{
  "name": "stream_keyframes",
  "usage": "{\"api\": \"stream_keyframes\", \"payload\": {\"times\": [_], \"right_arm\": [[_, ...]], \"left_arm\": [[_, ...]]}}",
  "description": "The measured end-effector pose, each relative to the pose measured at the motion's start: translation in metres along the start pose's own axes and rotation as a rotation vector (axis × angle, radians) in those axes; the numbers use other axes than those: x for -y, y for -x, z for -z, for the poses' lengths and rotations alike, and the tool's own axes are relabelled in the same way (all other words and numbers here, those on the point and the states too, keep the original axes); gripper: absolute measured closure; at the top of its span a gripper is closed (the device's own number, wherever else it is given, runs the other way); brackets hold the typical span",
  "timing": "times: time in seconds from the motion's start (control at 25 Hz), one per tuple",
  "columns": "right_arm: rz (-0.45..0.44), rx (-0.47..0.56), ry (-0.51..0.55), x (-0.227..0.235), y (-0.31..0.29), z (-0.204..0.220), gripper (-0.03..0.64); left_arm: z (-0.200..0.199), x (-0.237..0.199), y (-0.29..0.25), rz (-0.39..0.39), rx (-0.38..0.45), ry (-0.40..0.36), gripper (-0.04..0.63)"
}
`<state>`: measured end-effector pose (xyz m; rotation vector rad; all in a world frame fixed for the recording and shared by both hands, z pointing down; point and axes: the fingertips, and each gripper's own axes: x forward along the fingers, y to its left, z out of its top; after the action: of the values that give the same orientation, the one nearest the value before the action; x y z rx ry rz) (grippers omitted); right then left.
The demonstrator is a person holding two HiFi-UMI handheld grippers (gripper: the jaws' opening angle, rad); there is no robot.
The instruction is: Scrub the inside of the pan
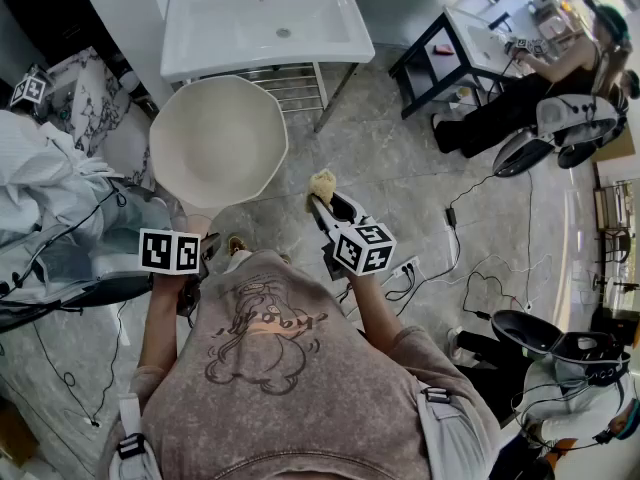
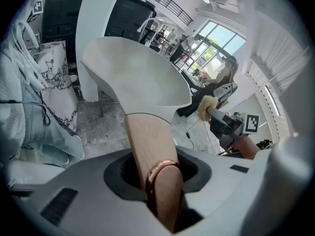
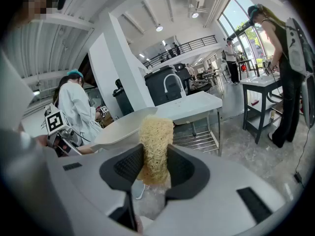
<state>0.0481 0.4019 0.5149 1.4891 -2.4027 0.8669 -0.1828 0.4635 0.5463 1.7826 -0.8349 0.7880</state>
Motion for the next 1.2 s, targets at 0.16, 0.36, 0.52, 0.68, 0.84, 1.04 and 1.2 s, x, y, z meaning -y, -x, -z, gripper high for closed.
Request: {"api": "stream_keyframes", "payload": {"times": [0.16, 0.36, 0.52, 0.68, 0.84, 1.04, 1.2], "right_arm": [[-0.004, 0.001, 0.000, -0.002, -0.002, -0.002, 0.462], [-0.002, -0.003, 0.009, -0.004, -0.010, -0.003, 0.462], [-0.014, 0.034, -0.005, -0.006, -0.018, -0.011, 0.459], [-0.005, 0.072, -0.029, -0.011, -0.032, -0.020, 0.457], [0.015, 0.105, -0.032, -0.014, -0.045, -0.027, 0.457], [0.057, 0.131, -0.041, -0.012, -0.048, -0.031, 0.457], [0.093, 0.144, -0.055, -0.004, -0.050, -0.035, 0.457]], "left_arm": [[-0.003, 0.001, 0.002, 0.001, 0.004, -0.005, 0.460], [-0.009, -0.005, 0.002, 0.008, 0.003, -0.011, 0.460], [-0.017, -0.011, 0.003, 0.018, 0.000, -0.020, 0.460], [-0.027, -0.024, 0.007, 0.025, -0.010, -0.046, 0.460], [-0.039, -0.036, 0.009, 0.037, -0.019, -0.076, 0.460], [-0.052, -0.046, 0.005, 0.054, -0.037, -0.101, 0.460], [-0.063, -0.047, -0.002, 0.082, -0.051, -0.121, 0.460]]}}
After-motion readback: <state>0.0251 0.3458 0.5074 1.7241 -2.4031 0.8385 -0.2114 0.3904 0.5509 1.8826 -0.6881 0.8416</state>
